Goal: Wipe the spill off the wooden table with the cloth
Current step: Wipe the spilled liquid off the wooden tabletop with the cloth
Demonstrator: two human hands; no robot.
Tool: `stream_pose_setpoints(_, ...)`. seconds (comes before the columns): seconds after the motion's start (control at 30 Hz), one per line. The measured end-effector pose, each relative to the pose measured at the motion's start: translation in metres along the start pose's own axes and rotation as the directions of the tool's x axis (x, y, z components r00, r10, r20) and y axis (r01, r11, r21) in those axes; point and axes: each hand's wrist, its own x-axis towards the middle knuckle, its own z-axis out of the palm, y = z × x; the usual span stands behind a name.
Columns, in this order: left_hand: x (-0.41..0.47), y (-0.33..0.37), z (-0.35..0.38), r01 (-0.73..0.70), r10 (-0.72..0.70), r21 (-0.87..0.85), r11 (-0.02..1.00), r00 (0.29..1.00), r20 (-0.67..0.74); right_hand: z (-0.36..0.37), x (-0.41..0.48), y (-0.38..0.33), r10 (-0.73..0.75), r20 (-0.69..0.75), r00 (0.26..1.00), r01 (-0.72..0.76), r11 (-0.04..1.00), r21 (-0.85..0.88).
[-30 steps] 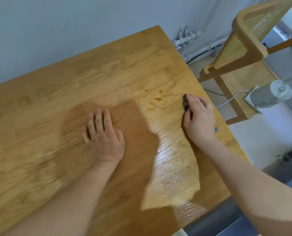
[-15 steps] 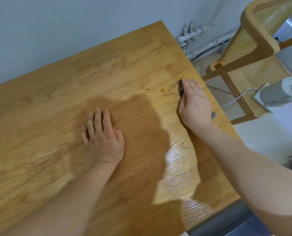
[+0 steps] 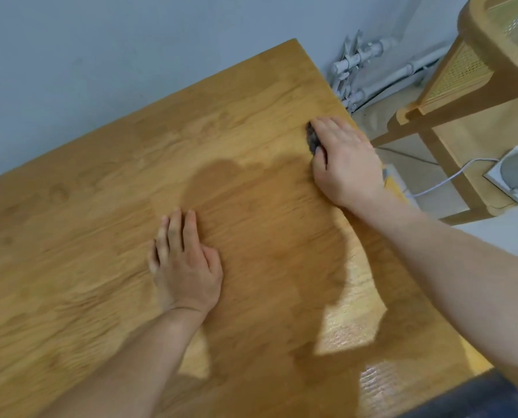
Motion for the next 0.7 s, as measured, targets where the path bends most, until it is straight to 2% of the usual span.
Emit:
stream_pose_setpoints(0.07,0.002,0.001,0.001,-0.006,0.007,0.008,1.000,1.000,-0.012,0.002,0.009,-0.001,0.073,-0.025,0.997,-0.074,0.997,-0.022)
stream_pose_setpoints(0.17,0.000,0.001,0.001,-0.005,0.005,0.003,1.000,1.000,-0.022,0.010,-0.020,-0.041,0.247,-0.055,0.967,-0.245,0.969,0.041)
stream_pose_setpoints(0.2,-0.002,0.002,0.001,-0.006,0.006,0.001,1.000,1.000,-0.027,0.015,-0.043,-0.059,0.208,-0.033,0.978,-0.206,0.977,0.053)
stream_pose_setpoints(0.27,-0.003,0.001,0.001,-0.008,0.008,-0.011,1.000,0.999,-0.037,0.018,-0.093,-0.088,-0.046,0.035,0.998,0.044,0.996,0.077)
stream_pose_setpoints(0.3,-0.002,0.000,0.002,-0.006,0.006,-0.013,1.000,0.999,-0.040,0.018,-0.106,-0.087,-0.167,0.058,0.984,0.161,0.982,0.098)
stream_pose_setpoints(0.33,-0.001,-0.001,0.002,-0.005,0.005,-0.010,1.000,0.999,-0.038,0.016,-0.106,-0.075,-0.238,0.082,0.968,0.228,0.967,0.114)
stream_pose_setpoints(0.37,0.000,-0.001,0.002,-0.006,0.005,-0.008,1.000,0.999,-0.033,0.013,-0.096,-0.058,-0.238,0.085,0.968,0.228,0.968,0.107)
stream_pose_setpoints(0.5,0.001,-0.002,0.000,-0.001,0.001,-0.007,1.000,1.000,-0.003,-0.011,-0.021,0.004,0.053,-0.031,0.998,-0.051,0.997,0.051)
stream_pose_setpoints(0.63,0.003,-0.002,0.000,-0.006,0.006,0.008,1.000,1.000,0.023,-0.002,0.003,0.000,0.194,-0.079,0.978,-0.195,0.981,0.000)
stream_pose_setpoints(0.7,0.003,-0.001,0.000,-0.002,0.002,0.003,1.000,1.000,0.012,0.009,-0.007,-0.027,0.181,-0.047,0.982,-0.183,0.983,-0.033)
